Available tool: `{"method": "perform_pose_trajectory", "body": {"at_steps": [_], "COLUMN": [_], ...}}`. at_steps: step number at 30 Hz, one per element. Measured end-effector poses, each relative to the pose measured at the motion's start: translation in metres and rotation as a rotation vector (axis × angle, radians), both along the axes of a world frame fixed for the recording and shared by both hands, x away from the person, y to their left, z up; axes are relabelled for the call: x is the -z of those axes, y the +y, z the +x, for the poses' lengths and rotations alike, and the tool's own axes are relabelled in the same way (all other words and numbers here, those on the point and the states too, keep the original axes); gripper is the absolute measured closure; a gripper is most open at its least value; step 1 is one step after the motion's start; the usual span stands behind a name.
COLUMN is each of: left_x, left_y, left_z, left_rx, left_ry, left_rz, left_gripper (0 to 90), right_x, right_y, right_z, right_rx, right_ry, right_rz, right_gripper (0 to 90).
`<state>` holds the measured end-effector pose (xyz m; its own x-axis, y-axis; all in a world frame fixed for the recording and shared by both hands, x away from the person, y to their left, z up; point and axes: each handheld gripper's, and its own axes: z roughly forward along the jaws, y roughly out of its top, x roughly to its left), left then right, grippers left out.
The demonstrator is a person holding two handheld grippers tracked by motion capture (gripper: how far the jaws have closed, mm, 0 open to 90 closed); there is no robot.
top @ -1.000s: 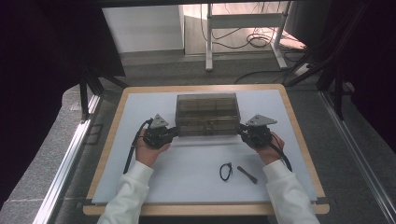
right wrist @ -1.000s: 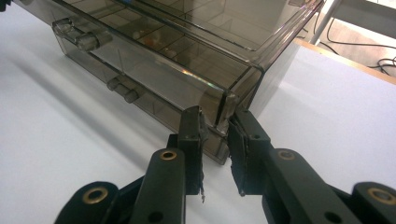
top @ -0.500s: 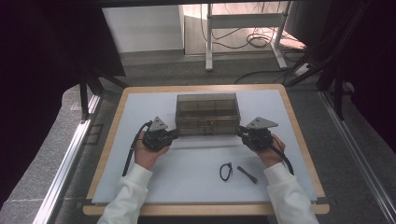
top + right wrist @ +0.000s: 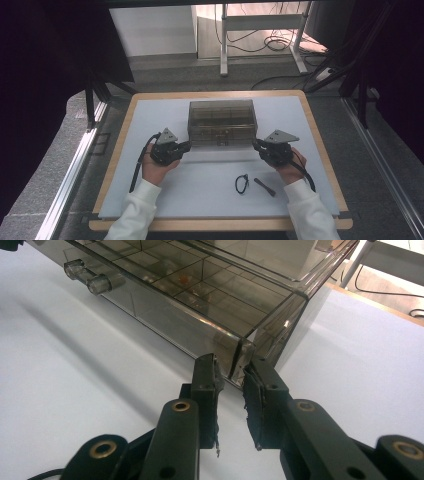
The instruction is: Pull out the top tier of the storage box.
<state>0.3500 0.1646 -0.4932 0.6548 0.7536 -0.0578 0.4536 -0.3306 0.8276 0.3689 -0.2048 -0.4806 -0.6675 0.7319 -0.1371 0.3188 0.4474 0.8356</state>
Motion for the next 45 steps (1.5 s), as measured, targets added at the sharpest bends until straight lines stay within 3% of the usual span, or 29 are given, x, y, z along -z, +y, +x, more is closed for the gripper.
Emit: {"method": "perform_pose_trajectory", "body": {"at_steps": [27,40,43,45], "left_x": [0.005,0.006,0.007,0.008], "left_y": [0.001,0.002,0.002,0.002], "left_z": [-0.017,-0.019,-0.019,-0.019], "left_rx": [0.028,0.035,0.038,0.019], "left_ry": [0.004,0.006,0.009,0.004], "left_rz": [-0.022,-0.035,-0.042,-0.025], "left_gripper": [80.3,79.4,74.2,67.5], "right_x": [0.005,0.006,0.006,0.008], "right_y": [-0.004,-0.006,-0.006,-0.005], "right_z": [-0.022,-0.023,-0.022,-0.022], "right_rx": [-0.009,-0.014,-0.016,-0.013], "right_ry": [-0.002,-0.006,-0.008,-0.005], "right_rz": [0.023,0.032,0.031,0.016], "right_gripper": [75.3,74.8,72.6,62.0]}}
